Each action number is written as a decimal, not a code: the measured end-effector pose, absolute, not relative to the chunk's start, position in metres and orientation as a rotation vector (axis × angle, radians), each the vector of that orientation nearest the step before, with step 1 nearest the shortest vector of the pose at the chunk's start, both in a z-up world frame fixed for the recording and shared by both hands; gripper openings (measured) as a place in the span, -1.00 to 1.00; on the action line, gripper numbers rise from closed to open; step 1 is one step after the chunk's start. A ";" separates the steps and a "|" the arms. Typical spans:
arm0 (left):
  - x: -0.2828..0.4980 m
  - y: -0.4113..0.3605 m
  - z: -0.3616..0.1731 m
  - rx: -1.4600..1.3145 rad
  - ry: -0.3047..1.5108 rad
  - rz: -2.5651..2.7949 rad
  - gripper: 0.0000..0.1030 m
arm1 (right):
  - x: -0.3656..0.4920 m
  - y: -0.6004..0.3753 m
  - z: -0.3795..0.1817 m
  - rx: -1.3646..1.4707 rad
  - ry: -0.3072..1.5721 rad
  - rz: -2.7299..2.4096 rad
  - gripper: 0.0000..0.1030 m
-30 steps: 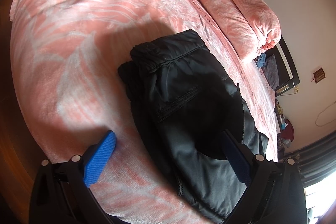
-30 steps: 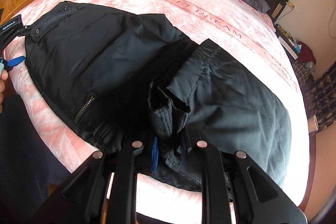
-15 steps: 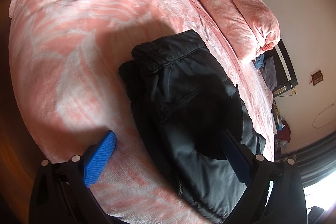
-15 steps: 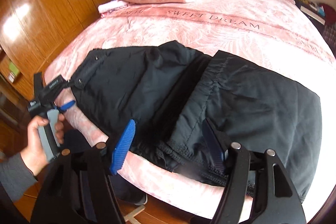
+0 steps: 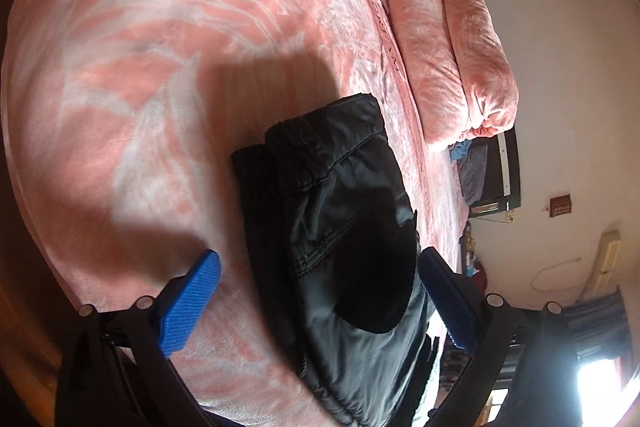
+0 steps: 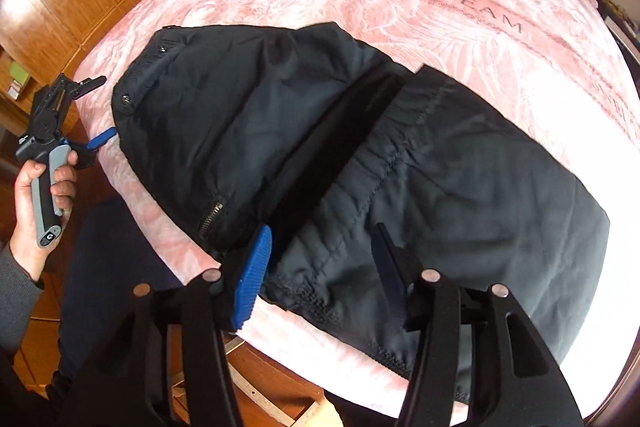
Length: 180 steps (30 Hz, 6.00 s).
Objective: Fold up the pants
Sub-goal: 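Open the right tool to release the legs onto the pants, then grasp the folded black pants edge with the left tool while the right tool grasps beside it, then lift the pants edge up and fold it over with both tools, then lower the folded pants onto the bedspread and open both tools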
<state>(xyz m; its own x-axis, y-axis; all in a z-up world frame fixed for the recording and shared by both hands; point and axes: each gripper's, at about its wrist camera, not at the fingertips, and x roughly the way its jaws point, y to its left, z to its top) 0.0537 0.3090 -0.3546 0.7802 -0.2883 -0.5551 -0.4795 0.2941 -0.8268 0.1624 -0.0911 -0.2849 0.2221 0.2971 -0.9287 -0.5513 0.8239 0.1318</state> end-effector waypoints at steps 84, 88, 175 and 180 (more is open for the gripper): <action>0.082 0.092 -0.085 -0.728 0.625 -0.349 -0.50 | 0.242 0.033 -0.059 -0.768 1.092 0.963 -0.49; 0.082 0.063 -0.078 -0.684 0.638 -0.392 -0.50 | 0.238 0.005 -0.057 -0.755 1.082 0.928 -0.49; 0.136 -0.173 -0.237 -0.473 1.263 -0.832 -0.40 | 0.170 -0.417 -0.239 -0.033 1.053 0.463 0.05; 0.139 -0.131 -0.207 -0.585 1.161 -0.874 0.02 | 0.156 -0.388 -0.218 -0.053 0.957 0.457 0.09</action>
<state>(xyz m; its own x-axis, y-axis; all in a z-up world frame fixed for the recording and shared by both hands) 0.1391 -0.1314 -0.2072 0.1428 -0.8336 -0.5335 0.2822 0.5510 -0.7854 0.1565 -0.3883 -0.2181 0.4884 0.3530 -0.7980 -0.3990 0.9037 0.1555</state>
